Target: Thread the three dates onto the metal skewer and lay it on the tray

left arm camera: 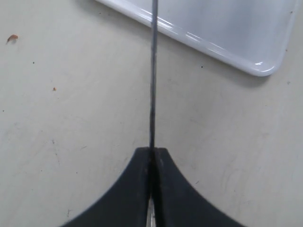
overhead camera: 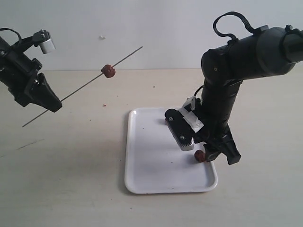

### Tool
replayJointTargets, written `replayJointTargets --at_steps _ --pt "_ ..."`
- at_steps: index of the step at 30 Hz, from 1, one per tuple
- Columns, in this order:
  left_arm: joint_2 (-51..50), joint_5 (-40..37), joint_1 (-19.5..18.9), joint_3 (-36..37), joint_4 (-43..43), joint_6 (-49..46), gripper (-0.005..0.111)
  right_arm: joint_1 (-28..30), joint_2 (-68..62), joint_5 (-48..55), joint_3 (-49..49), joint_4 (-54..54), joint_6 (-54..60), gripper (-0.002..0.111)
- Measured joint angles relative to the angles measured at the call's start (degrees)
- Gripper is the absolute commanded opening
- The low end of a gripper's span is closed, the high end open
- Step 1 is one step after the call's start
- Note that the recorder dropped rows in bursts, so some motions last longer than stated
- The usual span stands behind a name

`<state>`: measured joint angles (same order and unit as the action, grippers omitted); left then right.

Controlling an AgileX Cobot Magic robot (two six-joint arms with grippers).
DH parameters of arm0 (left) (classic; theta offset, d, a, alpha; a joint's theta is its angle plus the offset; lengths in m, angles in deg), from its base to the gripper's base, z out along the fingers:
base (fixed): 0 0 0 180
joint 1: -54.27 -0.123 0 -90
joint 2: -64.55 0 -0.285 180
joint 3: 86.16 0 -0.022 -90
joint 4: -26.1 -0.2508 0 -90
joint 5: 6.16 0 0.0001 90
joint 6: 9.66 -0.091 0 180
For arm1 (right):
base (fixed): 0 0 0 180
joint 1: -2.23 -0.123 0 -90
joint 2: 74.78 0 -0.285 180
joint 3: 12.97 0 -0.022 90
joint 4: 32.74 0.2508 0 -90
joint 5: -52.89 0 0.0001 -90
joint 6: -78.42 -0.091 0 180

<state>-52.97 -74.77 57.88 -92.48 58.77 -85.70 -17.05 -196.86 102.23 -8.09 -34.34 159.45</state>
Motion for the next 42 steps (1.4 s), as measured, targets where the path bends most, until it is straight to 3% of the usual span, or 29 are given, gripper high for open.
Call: replayJointTargets --at_steps 36,42 --pt "0.0 0.0 0.0 0.0 0.0 0.0 0.000 0.0 -3.6 -2.3 0.0 2.0 0.2 0.053" --pt "0.0 0.0 0.0 0.0 0.0 0.0 0.000 0.0 -3.6 -2.1 0.0 1.6 -2.8 0.047"
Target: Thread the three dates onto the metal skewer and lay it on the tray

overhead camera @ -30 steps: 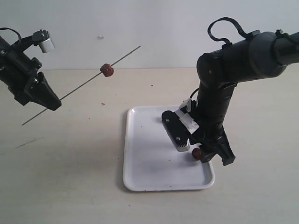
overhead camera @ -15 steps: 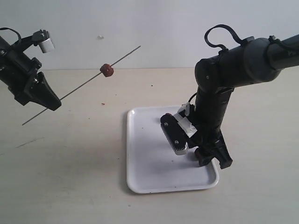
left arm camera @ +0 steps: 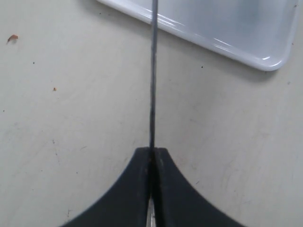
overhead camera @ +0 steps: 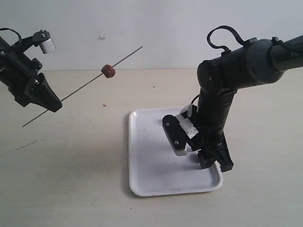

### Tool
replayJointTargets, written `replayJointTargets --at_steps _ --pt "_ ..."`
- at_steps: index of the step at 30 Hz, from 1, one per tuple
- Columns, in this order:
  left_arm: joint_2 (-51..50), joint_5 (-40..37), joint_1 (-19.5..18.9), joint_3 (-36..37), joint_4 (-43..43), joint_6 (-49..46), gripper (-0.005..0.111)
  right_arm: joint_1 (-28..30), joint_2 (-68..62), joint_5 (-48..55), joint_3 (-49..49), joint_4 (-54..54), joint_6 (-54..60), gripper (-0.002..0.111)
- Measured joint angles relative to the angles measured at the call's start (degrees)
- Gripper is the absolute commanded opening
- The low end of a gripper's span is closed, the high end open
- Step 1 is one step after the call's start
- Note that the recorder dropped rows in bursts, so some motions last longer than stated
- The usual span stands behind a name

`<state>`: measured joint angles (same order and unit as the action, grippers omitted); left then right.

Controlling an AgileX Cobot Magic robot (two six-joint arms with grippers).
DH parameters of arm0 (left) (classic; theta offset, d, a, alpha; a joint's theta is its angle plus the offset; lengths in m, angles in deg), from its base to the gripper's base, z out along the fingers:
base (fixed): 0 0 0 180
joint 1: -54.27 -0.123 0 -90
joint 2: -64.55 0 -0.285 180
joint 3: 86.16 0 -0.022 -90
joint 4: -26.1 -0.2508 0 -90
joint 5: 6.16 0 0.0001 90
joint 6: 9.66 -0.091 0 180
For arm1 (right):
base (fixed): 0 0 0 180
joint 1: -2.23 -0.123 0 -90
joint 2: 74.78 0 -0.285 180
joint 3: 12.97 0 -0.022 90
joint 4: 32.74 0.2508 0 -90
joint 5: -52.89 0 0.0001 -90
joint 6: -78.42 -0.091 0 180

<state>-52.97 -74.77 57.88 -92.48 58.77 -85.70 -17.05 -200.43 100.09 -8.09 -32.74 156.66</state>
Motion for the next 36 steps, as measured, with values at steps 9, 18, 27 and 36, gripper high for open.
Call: replayJointTargets --at_steps 9,18,27,36 --pt "0.0 0.0 0.0 0.0 0.0 0.0 0.000 0.0 0.0 0.8 0.0 0.3 -1.9 0.040" --pt "0.0 0.0 0.0 0.0 0.0 0.0 0.000 0.0 0.1 0.2 0.0 2.9 -8.3 0.040" --pt "0.0 0.0 0.0 0.0 0.0 0.0 0.000 0.0 2.4 -2.1 0.0 5.7 -10.5 0.040" --pt "0.0 0.1 0.0 0.0 0.1 0.0 0.000 0.0 8.1 -0.1 0.0 5.2 -52.3 0.040"
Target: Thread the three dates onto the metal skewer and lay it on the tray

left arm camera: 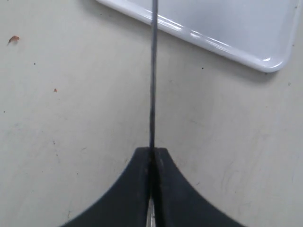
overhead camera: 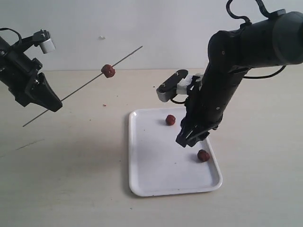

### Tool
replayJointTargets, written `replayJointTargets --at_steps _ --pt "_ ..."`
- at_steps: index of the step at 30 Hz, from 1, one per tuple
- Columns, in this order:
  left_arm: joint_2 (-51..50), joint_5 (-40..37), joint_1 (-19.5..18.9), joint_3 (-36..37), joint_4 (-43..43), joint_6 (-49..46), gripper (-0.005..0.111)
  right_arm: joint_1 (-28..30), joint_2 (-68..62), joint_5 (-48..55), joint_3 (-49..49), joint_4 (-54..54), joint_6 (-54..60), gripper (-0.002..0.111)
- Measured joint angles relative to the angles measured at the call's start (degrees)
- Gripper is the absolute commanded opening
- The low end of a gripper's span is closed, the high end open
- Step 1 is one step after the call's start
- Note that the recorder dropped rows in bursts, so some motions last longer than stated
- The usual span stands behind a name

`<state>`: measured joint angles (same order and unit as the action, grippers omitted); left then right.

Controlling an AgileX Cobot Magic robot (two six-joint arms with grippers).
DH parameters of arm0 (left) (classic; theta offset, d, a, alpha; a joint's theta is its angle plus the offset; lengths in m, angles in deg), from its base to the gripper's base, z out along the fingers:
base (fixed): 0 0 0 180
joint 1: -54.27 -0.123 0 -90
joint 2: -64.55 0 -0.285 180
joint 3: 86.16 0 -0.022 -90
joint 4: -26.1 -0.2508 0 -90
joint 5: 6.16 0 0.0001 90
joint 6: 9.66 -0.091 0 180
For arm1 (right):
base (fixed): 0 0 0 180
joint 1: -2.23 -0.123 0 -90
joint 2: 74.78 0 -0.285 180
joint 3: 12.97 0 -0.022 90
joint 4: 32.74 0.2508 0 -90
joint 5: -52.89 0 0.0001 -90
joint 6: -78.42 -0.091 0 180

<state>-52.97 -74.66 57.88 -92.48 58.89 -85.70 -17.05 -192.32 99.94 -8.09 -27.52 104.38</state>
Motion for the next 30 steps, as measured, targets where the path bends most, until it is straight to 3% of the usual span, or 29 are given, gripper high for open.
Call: replayJointTargets --at_steps 7,30 --pt "0.0 0.0 0.0 0.0 0.0 0.0 0.000 0.0 -1.0 9.8 0.0 -1.0 -5.3 0.040" --pt "0.0 0.0 0.0 0.0 0.2 0.0 0.000 0.0 -6.3 0.8 0.0 -7.1 -10.9 0.040"
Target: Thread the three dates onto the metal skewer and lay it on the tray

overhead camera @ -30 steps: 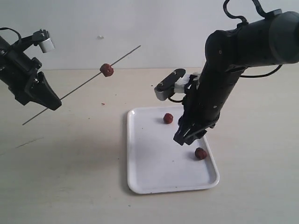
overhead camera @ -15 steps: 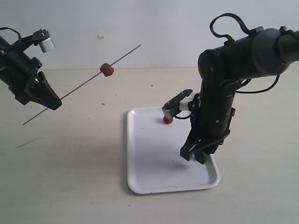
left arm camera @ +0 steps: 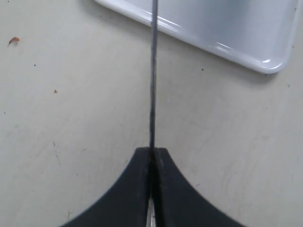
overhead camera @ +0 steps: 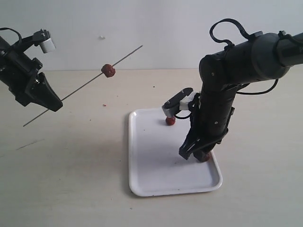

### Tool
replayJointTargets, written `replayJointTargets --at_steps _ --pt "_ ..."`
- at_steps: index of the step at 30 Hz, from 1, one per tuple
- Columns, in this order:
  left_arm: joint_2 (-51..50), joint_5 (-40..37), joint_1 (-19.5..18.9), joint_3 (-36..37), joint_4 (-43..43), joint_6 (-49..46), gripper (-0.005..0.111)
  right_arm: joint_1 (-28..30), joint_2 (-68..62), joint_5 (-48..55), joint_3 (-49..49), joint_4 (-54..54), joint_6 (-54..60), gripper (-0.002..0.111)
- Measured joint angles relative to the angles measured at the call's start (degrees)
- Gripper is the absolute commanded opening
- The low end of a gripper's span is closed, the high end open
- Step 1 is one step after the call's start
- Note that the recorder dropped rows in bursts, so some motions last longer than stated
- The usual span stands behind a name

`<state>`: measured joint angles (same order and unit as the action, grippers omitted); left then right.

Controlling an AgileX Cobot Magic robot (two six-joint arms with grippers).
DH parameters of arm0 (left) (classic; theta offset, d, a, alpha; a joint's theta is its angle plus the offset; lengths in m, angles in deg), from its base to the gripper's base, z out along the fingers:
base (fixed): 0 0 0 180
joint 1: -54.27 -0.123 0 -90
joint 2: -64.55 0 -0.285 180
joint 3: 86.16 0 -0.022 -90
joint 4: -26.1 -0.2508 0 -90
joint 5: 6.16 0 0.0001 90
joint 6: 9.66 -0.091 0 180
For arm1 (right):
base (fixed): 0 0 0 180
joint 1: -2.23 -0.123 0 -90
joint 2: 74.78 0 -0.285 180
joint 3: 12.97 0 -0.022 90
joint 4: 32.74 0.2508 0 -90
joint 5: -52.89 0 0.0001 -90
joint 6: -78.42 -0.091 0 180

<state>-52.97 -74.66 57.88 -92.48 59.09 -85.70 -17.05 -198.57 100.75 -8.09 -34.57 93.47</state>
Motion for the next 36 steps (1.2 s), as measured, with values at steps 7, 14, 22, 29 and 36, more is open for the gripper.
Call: replayJointTargets --at_steps 7,14,22,29,36 --pt "0.0 0.1 0.0 0.0 0.0 0.0 0.000 0.0 -1.1 -0.4 0.0 -0.2 -0.1 0.040" --pt "0.0 0.2 0.0 0.0 0.0 0.0 0.000 0.0 -2.3 -0.6 0.0 -0.2 -0.2 0.035" --pt "0.0 0.5 0.0 0.0 0.0 0.0 0.000 0.0 -2.3 0.2 0.0 0.0 -0.2 0.010" --pt "0.0 0.6 0.0 0.0 0.0 0.0 0.000 0.0 -2.1 0.1 0.0 3.3 -0.3 0.003" --pt "0.0 0.9 0.0 0.0 0.0 0.0 0.000 0.0 -0.1 -2.5 0.0 12.9 -0.3 0.003"
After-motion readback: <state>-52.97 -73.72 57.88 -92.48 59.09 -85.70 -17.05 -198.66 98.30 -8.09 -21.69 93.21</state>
